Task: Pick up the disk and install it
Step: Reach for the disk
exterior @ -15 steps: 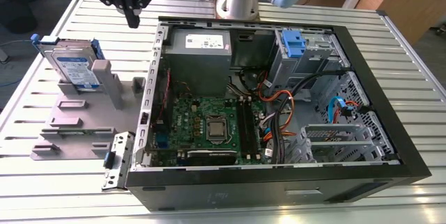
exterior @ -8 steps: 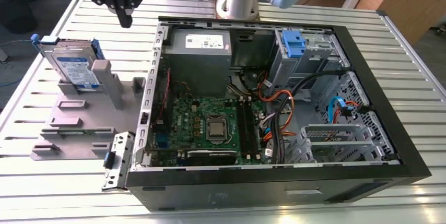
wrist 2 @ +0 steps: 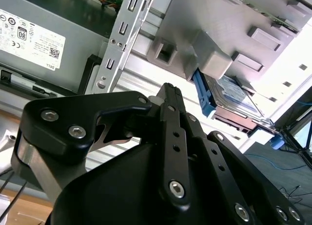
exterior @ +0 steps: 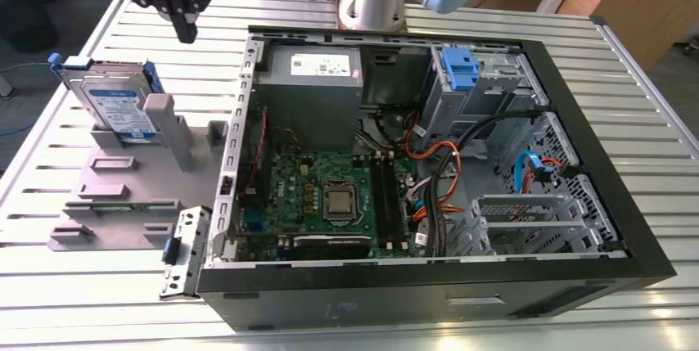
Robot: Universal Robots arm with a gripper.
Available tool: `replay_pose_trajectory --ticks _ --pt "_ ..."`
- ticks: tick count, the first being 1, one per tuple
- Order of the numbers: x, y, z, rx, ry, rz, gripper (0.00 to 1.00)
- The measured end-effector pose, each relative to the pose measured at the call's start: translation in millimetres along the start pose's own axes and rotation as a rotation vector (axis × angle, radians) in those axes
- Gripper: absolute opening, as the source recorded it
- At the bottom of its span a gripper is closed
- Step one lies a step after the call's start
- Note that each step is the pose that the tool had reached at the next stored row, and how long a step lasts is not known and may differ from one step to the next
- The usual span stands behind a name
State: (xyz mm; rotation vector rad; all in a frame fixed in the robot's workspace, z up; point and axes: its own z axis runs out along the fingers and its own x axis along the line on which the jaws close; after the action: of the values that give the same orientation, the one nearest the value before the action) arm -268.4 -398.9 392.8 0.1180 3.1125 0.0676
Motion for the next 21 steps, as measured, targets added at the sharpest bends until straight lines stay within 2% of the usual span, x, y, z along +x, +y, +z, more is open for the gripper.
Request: replay_pose_trajectory --ticks 7,21 --pt "6.0 -0.5 -0.2 0.0 0.0 0.0 0.11" --pt "7.8 -0.6 -0.2 0.0 0.0 0.0 0.11"
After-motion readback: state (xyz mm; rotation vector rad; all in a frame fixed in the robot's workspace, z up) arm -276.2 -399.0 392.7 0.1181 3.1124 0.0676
